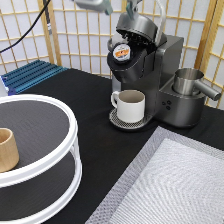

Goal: Make coffee

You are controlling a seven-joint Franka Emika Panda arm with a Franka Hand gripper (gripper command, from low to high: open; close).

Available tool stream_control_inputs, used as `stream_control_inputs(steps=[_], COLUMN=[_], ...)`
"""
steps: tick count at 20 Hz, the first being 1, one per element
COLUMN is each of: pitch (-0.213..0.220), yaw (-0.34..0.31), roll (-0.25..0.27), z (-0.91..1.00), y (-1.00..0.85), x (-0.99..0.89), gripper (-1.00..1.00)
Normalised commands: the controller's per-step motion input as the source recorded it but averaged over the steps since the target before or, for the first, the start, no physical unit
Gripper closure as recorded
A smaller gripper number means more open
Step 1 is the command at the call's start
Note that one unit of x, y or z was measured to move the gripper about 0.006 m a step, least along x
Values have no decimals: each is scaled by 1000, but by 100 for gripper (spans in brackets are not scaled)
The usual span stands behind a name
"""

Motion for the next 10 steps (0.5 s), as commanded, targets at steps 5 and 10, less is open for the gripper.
stream_control_inputs(steps=[5,10], pitch=[174,218], yaw=[-19,0], roll=[-243,-241], z=[661,335], y=[520,474], x=[394,659], gripper=[-100,-100])
